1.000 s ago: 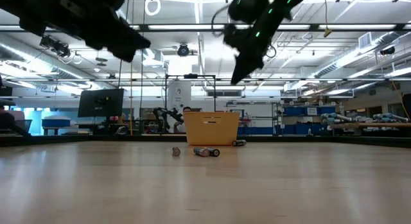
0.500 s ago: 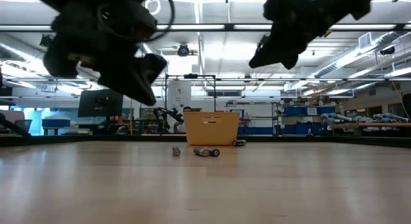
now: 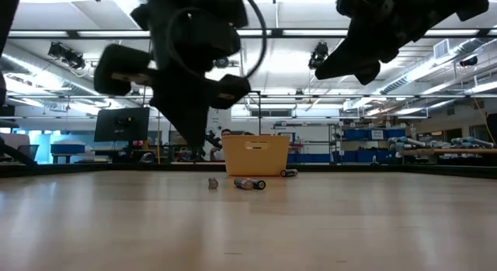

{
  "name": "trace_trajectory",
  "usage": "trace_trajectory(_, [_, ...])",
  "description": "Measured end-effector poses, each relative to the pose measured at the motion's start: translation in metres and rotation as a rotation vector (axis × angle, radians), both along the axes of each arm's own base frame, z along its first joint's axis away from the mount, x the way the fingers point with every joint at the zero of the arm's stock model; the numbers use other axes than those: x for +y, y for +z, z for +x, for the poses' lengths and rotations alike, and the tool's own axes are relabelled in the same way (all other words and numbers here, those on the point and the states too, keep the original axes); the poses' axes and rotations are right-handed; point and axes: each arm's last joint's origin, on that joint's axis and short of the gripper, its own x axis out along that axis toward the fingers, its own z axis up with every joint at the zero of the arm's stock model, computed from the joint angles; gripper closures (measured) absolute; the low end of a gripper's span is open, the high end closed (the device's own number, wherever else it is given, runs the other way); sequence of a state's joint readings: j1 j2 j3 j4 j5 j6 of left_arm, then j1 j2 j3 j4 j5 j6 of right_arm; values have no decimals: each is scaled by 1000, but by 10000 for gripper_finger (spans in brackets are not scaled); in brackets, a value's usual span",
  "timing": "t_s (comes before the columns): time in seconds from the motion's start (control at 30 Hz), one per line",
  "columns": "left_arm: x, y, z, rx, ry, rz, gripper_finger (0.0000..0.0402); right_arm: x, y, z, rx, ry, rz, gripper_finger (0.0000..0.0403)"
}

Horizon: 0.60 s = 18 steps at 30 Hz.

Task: Sort batteries
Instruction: Put the small black battery into the orange bin

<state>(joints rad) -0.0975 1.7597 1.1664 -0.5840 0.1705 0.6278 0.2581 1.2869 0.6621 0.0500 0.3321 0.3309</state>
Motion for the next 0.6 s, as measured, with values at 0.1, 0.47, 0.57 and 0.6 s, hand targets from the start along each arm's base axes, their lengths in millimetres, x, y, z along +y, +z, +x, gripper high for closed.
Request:
trace_trajectory(0.1, [0,-9,12,51,-35,49,350,4,0,-1,0,16,0,390])
trace_trajectory(0.47, [1,-28,32,78,-93,211,251,14,-1,-4,7,55,-2,389])
trace_trajectory(0.57, [3,-31,30,87,-92,214,250,15,-1,-4,7,61,-2,389])
trace_trajectory(0.6, [4,-33,29,95,-92,214,251,15,-1,-4,7,61,-2,389])
